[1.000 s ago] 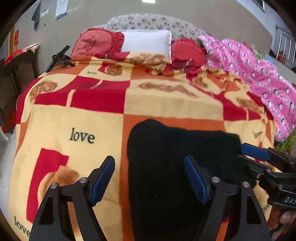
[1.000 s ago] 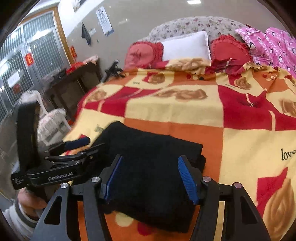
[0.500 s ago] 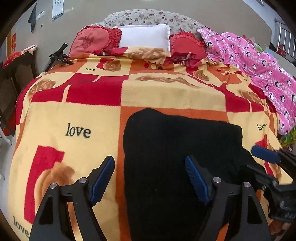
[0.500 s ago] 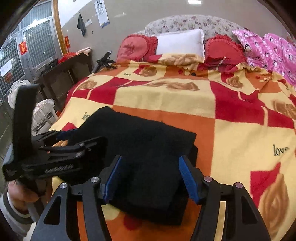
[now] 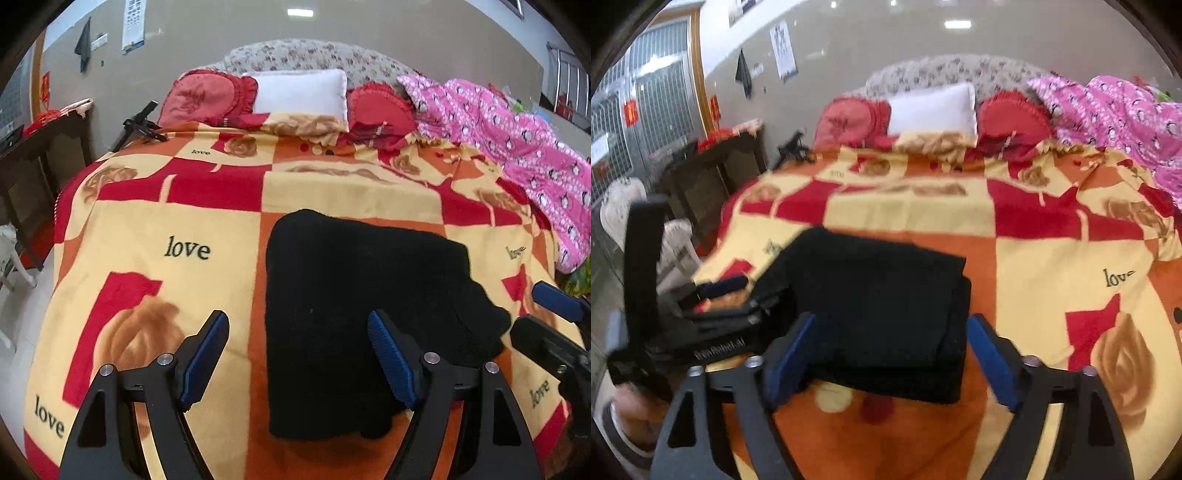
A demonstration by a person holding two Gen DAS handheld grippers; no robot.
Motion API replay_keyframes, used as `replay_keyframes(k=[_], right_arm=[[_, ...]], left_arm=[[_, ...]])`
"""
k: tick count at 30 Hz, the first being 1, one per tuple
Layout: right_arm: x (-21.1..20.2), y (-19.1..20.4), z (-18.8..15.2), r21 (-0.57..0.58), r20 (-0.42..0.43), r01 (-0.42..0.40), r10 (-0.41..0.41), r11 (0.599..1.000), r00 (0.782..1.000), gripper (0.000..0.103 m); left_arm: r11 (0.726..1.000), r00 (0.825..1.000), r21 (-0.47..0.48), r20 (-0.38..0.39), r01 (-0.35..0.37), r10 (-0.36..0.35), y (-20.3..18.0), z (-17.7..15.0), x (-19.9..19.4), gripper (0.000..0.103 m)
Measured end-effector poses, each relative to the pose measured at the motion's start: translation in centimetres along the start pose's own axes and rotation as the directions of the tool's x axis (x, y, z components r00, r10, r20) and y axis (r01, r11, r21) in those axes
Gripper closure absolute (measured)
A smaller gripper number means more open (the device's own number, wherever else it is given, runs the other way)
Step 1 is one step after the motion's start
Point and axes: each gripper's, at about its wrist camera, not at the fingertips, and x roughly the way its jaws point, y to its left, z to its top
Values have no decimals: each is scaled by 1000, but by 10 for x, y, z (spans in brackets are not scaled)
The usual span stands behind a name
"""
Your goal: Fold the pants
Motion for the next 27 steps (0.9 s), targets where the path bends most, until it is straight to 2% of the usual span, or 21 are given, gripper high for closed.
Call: replay_keyframes(k=[2, 5, 10, 13, 21, 27], right_arm=[[-11, 6, -1, -4, 32, 16, -16, 1000, 999, 10], [-17, 10, -3, -6, 36, 42, -42, 999, 998, 4], [-25, 11, -9, 35, 40, 40, -41, 999, 998, 2], [-28, 12, -12, 50, 44, 37, -40, 998, 998, 1], [-29, 21, -24, 34, 33, 21, -22, 999, 999, 1], [-37, 17, -27, 75, 50, -5, 1, 997, 999, 1]], left_arm=[[1000, 1000, -9, 24, 9, -9, 2, -7, -12, 25], [1000, 999, 5, 49, -13, 13, 3, -15, -27, 25], [1000, 996, -9, 86, -7, 8, 10, -28, -47, 25], [999, 992, -14, 122, -39, 40, 13, -34, -60, 25], [998, 983, -11, 173, -54, 55, 13, -48, -84, 25], [993, 970, 29, 217, -116, 107, 6, -57, -98, 24]])
